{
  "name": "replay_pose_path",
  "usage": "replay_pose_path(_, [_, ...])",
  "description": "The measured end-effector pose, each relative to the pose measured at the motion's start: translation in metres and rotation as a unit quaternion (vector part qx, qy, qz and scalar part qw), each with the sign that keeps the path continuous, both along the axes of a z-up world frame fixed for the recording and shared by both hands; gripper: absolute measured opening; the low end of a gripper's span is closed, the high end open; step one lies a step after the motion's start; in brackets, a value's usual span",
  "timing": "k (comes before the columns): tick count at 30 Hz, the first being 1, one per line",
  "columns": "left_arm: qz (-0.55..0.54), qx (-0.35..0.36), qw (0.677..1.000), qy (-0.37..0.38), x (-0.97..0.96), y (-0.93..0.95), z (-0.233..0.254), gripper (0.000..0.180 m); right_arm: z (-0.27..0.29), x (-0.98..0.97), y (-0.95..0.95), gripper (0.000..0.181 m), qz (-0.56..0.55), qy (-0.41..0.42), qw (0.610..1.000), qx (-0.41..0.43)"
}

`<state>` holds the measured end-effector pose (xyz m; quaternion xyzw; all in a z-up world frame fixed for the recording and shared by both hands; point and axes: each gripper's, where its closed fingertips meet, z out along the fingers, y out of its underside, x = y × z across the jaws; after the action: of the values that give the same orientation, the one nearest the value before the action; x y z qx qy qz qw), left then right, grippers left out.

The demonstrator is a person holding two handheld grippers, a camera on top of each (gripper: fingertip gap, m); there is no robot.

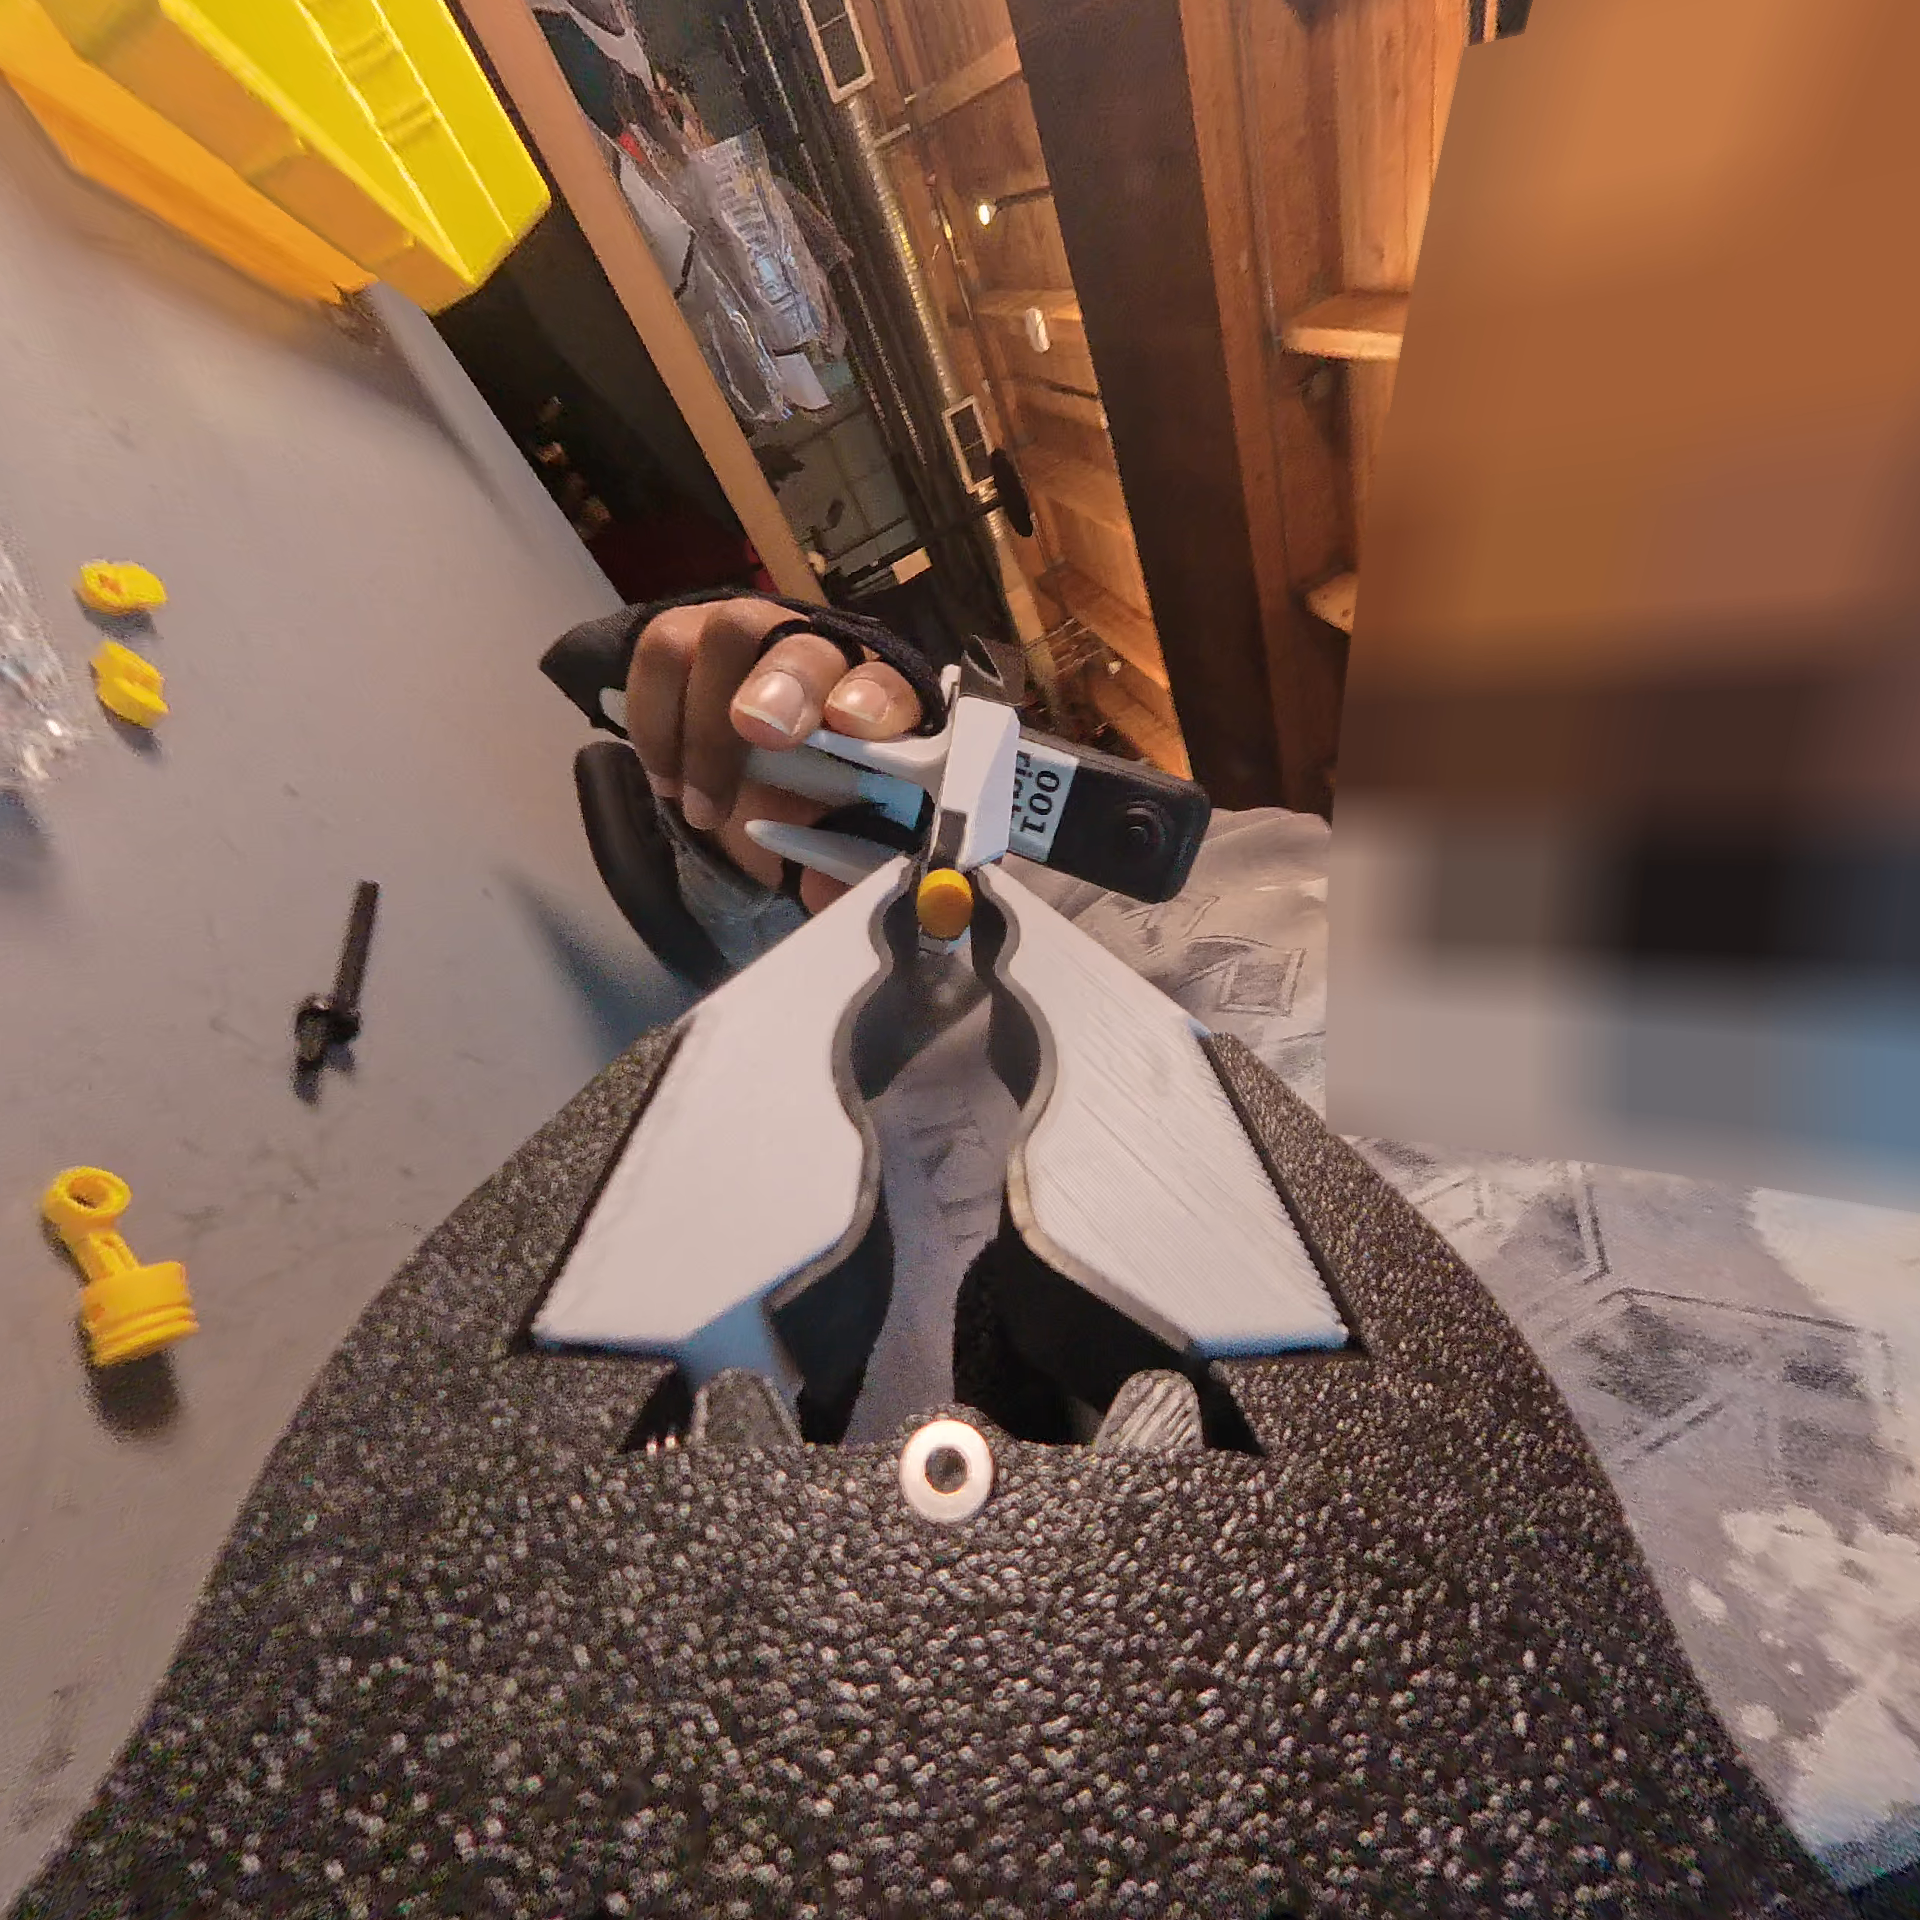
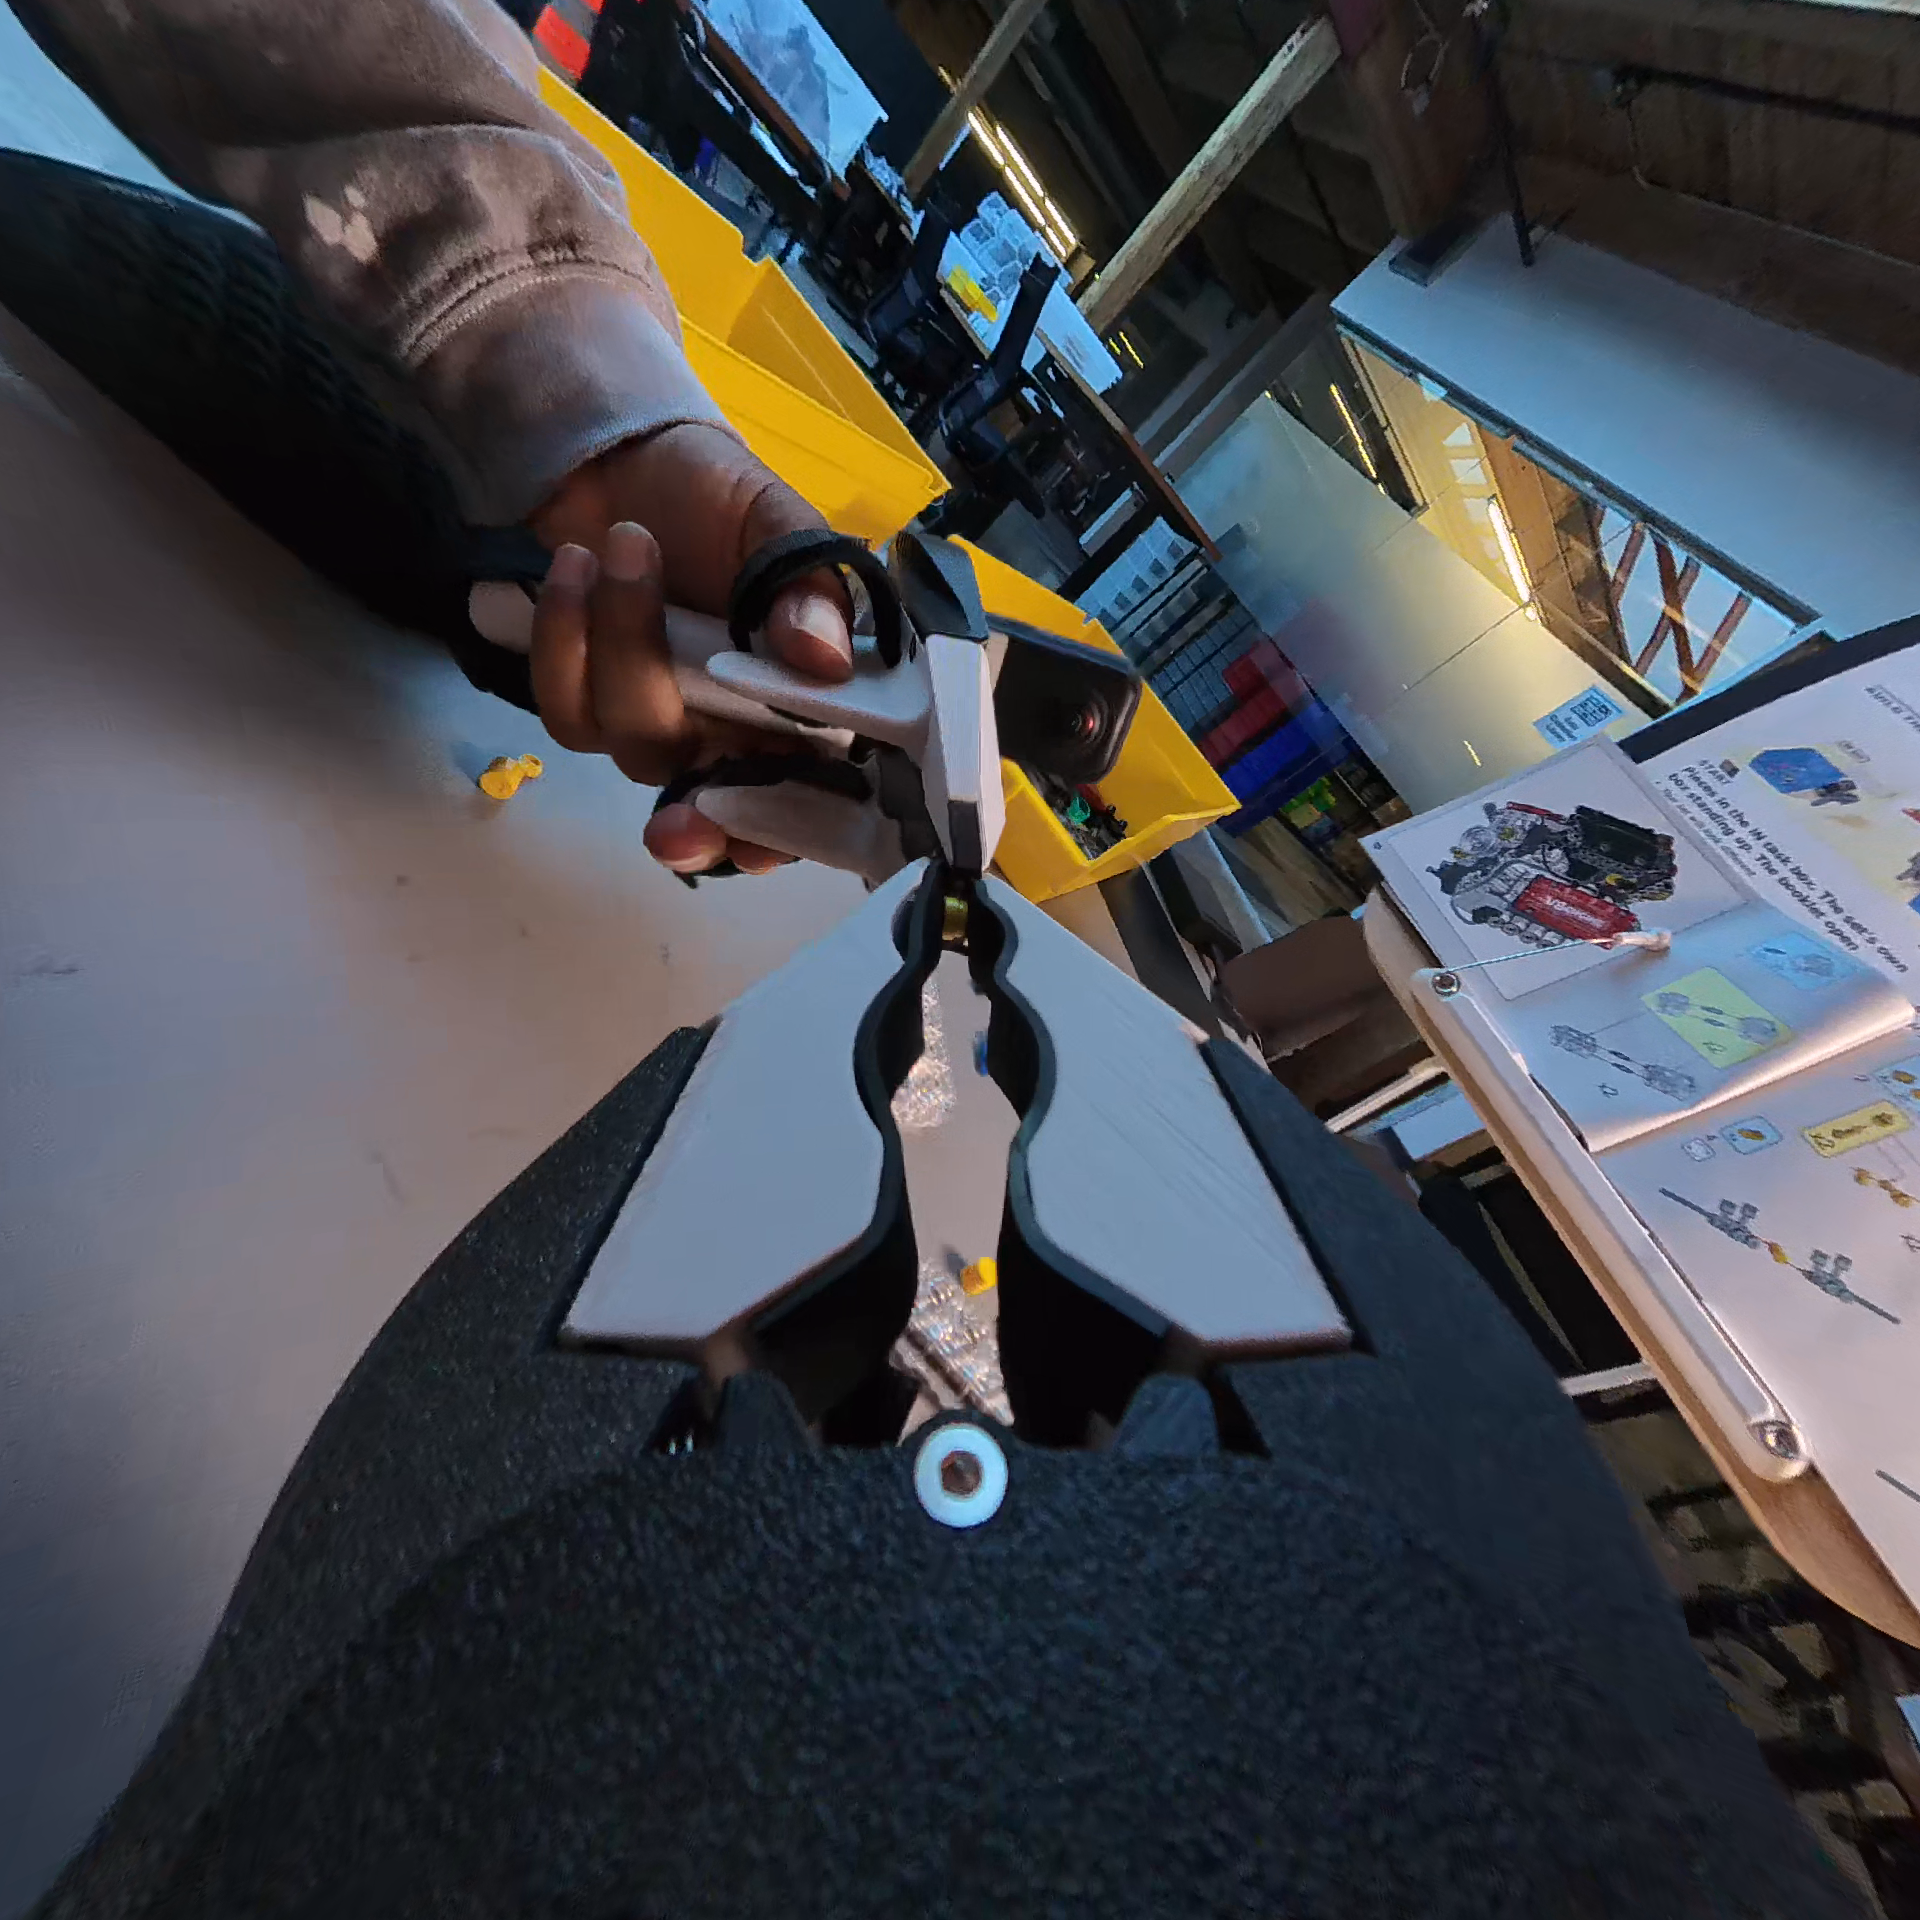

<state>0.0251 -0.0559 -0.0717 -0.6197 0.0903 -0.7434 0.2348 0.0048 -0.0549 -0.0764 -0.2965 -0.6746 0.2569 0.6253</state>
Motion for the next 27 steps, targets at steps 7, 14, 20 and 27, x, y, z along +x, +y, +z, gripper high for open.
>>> replay_pose_path(7, [0.038,0.067,0.997,0.027,-0.010,0.014,0.003,0.017,0.001,0.007,0.015,0.003,-0.020,0.013,0.998,-0.052])
replay_pose_path(14, [0.075,0.112,0.983,0.122,-0.018,0.016,-0.023,0.012,-0.020,0.012,0.024,0.003,-0.009,-0.036,0.993,-0.114])
replay_pose_path(20, [0.075,0.232,0.887,0.392,-0.029,0.009,-0.078,0.020,-0.031,0.033,0.060,0.004,-0.067,-0.050,0.983,-0.162])
replay_pose_path(27, [-0.006,0.286,0.862,0.418,0.025,-0.032,-0.095,0.027,-0.048,0.062,0.063,0.004,-0.097,-0.110,0.970,-0.195])
